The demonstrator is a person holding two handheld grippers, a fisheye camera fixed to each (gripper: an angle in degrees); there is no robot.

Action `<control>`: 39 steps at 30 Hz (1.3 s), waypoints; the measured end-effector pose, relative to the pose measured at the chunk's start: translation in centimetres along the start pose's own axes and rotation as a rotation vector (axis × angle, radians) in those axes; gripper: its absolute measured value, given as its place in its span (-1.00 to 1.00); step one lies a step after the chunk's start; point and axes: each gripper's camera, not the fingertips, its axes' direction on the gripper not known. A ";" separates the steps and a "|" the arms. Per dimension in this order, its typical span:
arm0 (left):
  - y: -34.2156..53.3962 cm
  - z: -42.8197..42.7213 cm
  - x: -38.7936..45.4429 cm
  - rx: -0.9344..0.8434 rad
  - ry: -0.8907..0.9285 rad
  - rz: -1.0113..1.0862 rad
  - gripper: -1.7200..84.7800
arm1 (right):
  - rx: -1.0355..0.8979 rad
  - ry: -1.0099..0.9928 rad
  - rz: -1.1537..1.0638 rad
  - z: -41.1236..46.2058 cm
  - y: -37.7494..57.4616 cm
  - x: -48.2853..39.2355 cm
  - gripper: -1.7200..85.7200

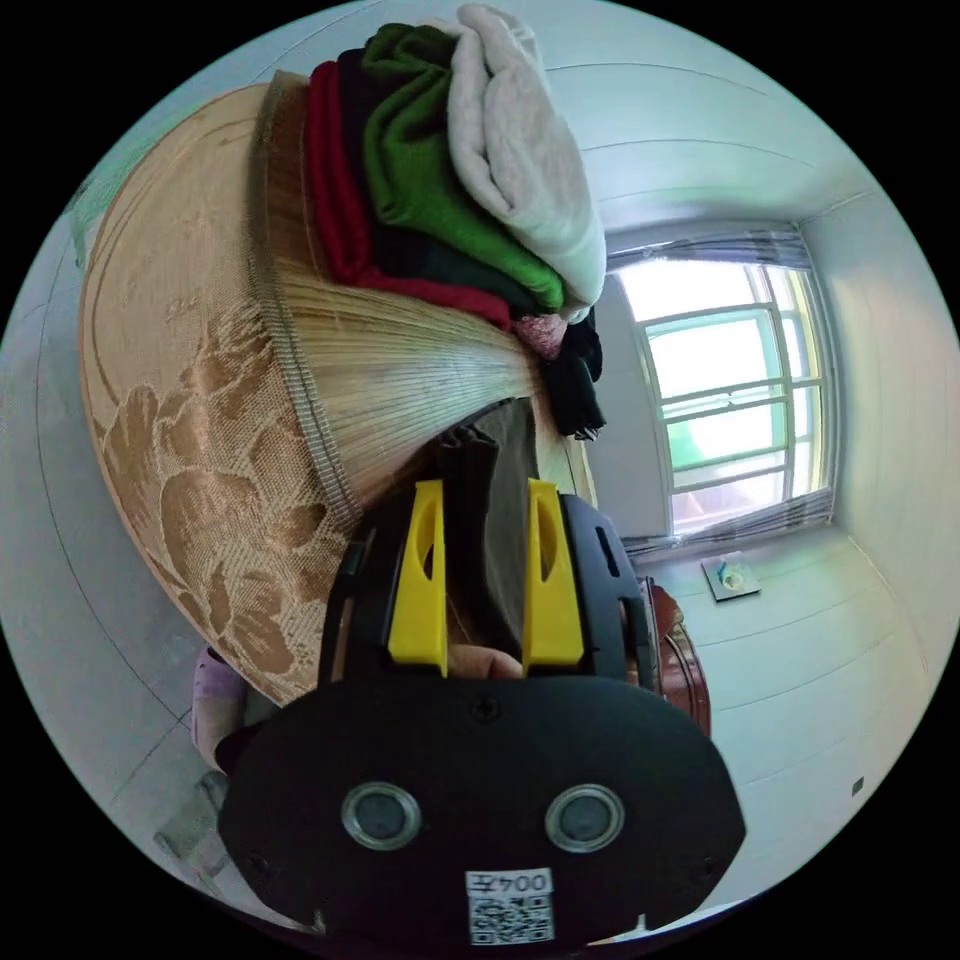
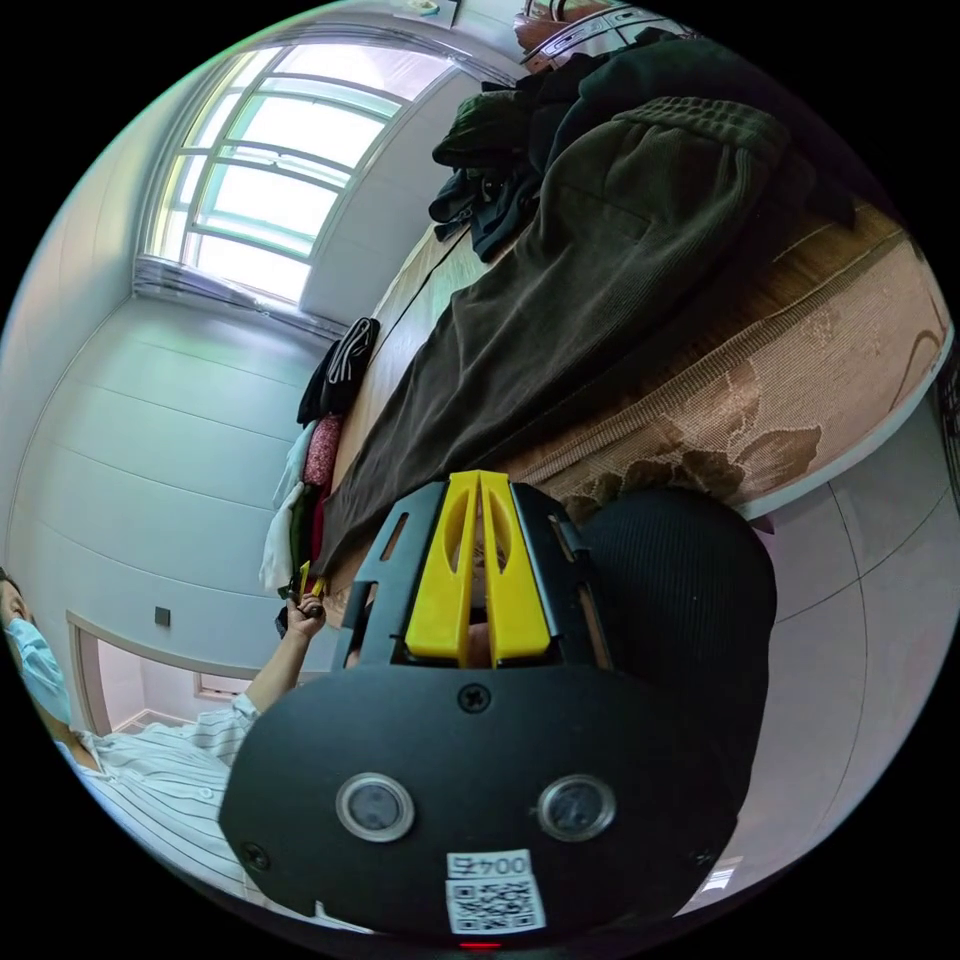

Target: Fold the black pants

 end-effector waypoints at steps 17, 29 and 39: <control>21.0 16.2 0.2 -0.024 0.040 0.173 -0.86 | 0.009 -0.020 0.023 -3.1 -1.8 -1.8 -0.98; 50.9 36.3 22.1 -0.164 0.068 0.819 -0.87 | 0.059 -0.184 0.065 -7.6 -2.8 -0.6 -0.98; 93.9 61.7 33.1 -0.397 0.171 1.452 -0.86 | 0.097 -0.349 0.120 -11.9 -4.2 1.7 -0.98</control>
